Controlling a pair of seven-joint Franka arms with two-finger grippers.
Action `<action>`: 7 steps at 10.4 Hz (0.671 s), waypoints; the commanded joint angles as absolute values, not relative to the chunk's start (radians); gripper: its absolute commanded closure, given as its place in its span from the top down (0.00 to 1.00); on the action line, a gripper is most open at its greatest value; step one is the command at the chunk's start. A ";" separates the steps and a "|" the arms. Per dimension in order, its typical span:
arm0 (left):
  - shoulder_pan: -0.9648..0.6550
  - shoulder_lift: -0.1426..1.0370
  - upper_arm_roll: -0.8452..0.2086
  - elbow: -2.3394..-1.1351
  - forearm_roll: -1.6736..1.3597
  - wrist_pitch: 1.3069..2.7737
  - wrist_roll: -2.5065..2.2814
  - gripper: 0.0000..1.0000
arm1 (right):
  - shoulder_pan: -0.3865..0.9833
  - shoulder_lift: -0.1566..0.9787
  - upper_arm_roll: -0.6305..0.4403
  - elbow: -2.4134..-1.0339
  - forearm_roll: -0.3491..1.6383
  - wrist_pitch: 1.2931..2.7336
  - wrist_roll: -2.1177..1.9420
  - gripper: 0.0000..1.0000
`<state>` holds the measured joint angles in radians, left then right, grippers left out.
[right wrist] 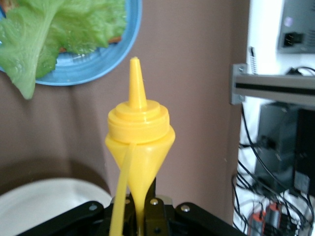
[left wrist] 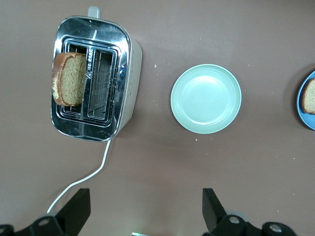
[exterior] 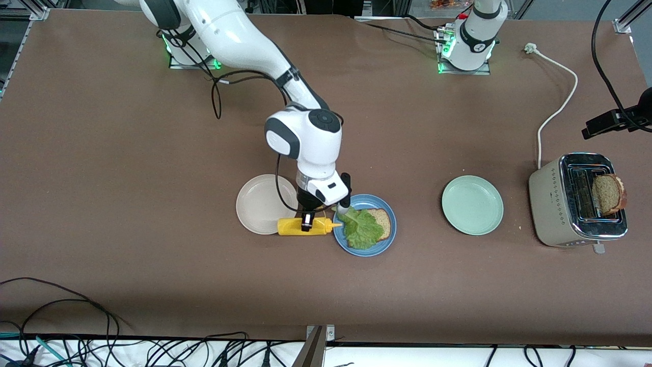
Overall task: Make sandwich in blue plate with both arms
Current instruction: 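Carry the yellow bottle back beside the white plate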
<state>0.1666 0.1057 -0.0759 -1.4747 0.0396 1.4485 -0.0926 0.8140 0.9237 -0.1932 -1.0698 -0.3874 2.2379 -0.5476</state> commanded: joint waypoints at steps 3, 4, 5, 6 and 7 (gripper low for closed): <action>0.158 0.146 -0.086 -1.465 0.118 1.440 -0.084 1.00 | 0.680 0.654 -0.192 -1.127 -0.072 1.978 -0.626 0.00; 0.161 0.161 -0.086 -1.465 0.123 1.442 -0.086 1.00 | 0.632 0.593 -0.192 -1.176 0.018 1.953 -0.667 0.00; 0.172 0.178 -0.081 -1.465 0.123 1.443 -0.084 1.00 | 0.582 0.531 -0.192 -1.237 0.088 1.951 -0.731 0.00; 0.179 0.202 -0.078 -1.465 0.123 1.443 -0.084 1.00 | 0.530 0.464 -0.192 -1.311 0.136 1.953 -0.826 0.00; 0.190 0.215 -0.078 -1.465 0.129 1.445 -0.083 1.00 | 0.467 0.407 -0.192 -1.384 0.223 1.948 -0.933 0.00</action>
